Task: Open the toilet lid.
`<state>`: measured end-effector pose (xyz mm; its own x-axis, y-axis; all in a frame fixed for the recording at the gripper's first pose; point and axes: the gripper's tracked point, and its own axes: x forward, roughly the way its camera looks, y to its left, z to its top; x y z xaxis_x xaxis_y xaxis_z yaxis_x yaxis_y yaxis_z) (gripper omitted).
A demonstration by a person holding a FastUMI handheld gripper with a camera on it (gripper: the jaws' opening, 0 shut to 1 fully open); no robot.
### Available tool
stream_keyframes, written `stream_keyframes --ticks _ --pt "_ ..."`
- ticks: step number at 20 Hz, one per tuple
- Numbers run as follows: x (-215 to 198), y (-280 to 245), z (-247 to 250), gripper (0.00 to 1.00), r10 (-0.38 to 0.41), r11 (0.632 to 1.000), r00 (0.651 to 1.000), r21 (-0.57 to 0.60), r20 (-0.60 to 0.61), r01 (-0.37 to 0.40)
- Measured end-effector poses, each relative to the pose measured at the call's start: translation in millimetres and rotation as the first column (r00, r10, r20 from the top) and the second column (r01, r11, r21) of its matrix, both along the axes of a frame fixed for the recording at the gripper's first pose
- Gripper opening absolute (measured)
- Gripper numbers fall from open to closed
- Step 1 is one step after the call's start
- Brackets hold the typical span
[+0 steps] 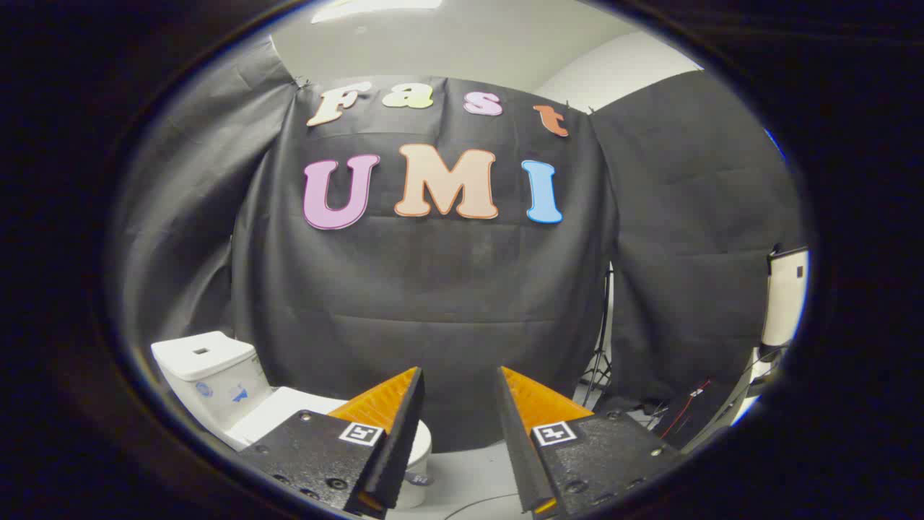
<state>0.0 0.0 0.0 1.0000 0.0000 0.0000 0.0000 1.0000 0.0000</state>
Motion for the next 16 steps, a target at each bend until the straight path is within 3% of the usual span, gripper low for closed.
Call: stream_keyframes --ticks 16 --pt "0.7 -5.8 -8.6 0.61 -0.013 1.000 0.999 0.018 -0.034 0.013"
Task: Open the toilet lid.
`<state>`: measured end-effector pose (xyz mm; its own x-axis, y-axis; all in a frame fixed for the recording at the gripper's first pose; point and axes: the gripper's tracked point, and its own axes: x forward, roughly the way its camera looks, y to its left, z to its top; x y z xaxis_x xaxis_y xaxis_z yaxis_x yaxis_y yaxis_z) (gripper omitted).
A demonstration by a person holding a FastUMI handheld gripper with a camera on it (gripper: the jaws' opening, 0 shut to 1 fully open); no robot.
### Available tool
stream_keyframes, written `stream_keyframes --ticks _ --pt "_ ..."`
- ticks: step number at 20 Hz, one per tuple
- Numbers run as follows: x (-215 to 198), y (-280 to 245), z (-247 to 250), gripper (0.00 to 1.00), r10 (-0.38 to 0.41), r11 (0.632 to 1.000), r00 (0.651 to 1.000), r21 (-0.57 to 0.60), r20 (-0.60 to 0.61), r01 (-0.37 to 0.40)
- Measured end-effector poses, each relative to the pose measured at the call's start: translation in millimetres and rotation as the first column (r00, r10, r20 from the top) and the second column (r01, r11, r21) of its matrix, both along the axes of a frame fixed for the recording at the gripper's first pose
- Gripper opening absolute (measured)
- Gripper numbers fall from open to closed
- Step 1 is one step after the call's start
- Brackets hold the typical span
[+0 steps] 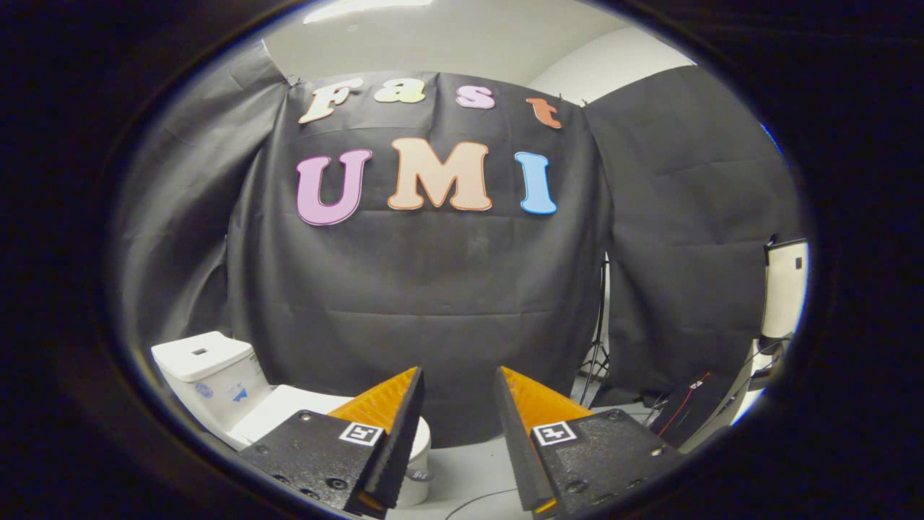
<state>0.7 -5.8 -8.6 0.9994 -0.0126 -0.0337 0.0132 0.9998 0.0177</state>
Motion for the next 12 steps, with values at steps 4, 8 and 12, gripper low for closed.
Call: stream_keyframes --ticks 4,8,12 --pt "3 -2 -5 0.61 0.000 1.000 1.000 0.027 -0.017 0.001" --pt "14 -7 -10 0.61 0.003 0.986 1.000 0.166 -0.015 0.000" --pt "33 -23 -40 0.57 -0.069 0.920 0.996 0.384 -0.054 0.084"
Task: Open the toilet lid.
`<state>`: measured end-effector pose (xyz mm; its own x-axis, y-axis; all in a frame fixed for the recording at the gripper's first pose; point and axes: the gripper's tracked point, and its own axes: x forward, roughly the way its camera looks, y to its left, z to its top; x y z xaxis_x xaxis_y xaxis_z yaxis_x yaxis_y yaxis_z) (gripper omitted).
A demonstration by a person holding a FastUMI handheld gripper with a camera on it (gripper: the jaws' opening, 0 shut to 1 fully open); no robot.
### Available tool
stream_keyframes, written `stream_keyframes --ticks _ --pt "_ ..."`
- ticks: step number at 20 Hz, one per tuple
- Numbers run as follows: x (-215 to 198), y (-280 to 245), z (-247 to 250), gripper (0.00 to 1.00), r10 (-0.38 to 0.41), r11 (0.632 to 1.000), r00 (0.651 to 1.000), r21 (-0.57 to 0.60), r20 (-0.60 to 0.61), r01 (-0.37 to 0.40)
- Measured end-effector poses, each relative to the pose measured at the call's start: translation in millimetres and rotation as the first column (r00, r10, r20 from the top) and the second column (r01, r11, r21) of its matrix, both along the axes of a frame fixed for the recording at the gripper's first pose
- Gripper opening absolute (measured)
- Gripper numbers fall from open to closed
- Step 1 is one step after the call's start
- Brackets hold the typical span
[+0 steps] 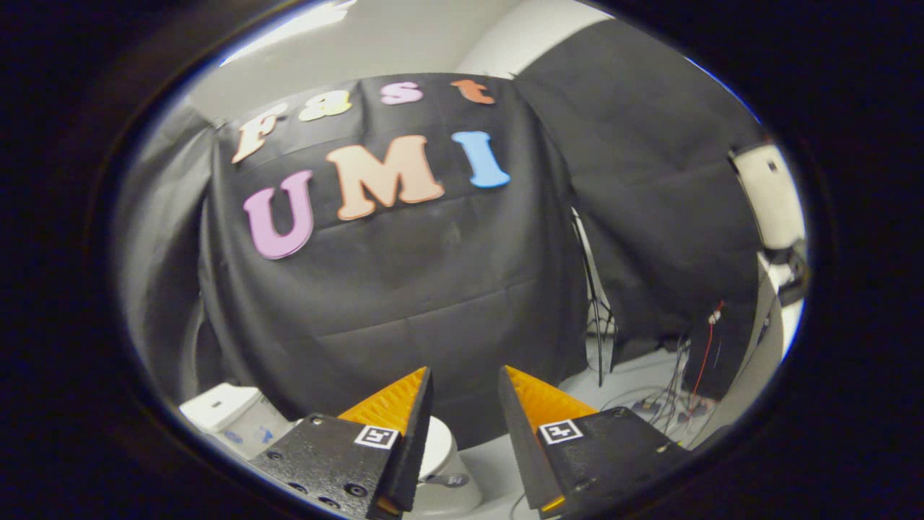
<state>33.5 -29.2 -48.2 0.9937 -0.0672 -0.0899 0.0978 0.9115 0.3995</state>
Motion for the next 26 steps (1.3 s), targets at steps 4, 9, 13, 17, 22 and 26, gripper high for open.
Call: stream_keyframes --ticks 4,9,13,17,22,26 --pt "15 0 -61 0.56 -0.079 0.951 0.995 0.294 -0.056 0.092" --pt "24 13 -152 0.55 -0.144 0.795 0.980 0.574 -0.137 0.197" --pt "44 48 -219 0.55 -0.076 0.657 0.974 0.724 -0.216 0.211" --pt "62 88 -268 0.55 0.015 0.558 0.971 0.808 -0.239 0.190" --pt "85 105 -278 0.55 0.051 0.491 0.981 0.860 -0.186 0.138" --pt "100 111 -259 0.20 0.096 0.481 0.988 0.875 -0.118 0.058"
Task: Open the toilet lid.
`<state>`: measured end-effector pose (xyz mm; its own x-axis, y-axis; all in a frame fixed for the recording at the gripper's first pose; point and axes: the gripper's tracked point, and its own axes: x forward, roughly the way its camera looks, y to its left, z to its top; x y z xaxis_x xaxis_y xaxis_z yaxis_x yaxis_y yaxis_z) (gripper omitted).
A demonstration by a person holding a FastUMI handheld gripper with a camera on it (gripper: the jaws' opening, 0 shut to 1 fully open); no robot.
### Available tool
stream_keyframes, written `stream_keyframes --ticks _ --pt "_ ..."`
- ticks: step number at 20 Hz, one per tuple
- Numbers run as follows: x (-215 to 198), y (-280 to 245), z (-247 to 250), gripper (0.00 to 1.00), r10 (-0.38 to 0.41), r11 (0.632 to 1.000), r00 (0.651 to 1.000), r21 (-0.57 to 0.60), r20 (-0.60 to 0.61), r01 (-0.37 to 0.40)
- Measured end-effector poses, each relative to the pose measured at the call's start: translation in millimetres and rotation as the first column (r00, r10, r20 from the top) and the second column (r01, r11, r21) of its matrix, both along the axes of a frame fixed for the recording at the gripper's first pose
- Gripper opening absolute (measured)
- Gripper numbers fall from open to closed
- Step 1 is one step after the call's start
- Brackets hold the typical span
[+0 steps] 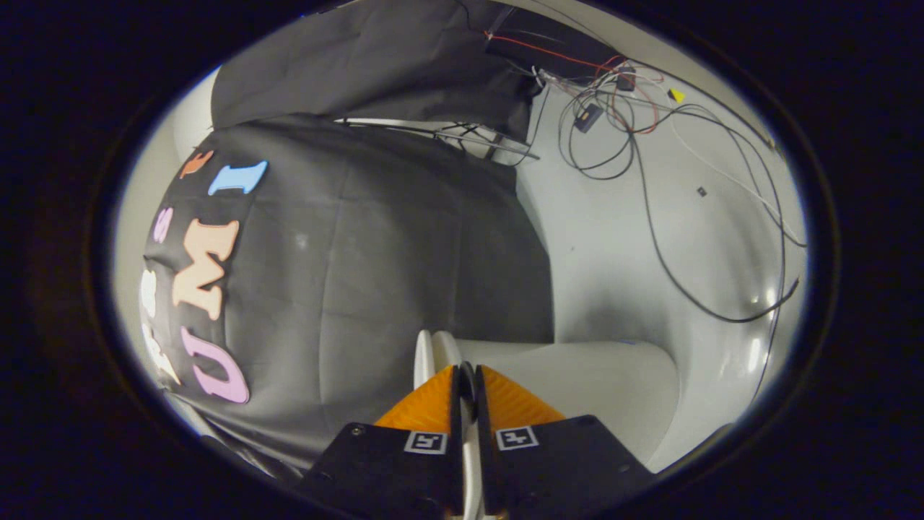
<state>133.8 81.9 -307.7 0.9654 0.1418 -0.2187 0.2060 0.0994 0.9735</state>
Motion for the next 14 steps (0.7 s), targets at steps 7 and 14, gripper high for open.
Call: stream_keyframes --ticks 7,14 --pt "-7 3 49 0.02 0.036 0.998 0.990 -0.058 0.136 -0.028" --pt "-23 42 162 0.03 0.110 0.949 0.959 -0.313 0.262 -0.023"
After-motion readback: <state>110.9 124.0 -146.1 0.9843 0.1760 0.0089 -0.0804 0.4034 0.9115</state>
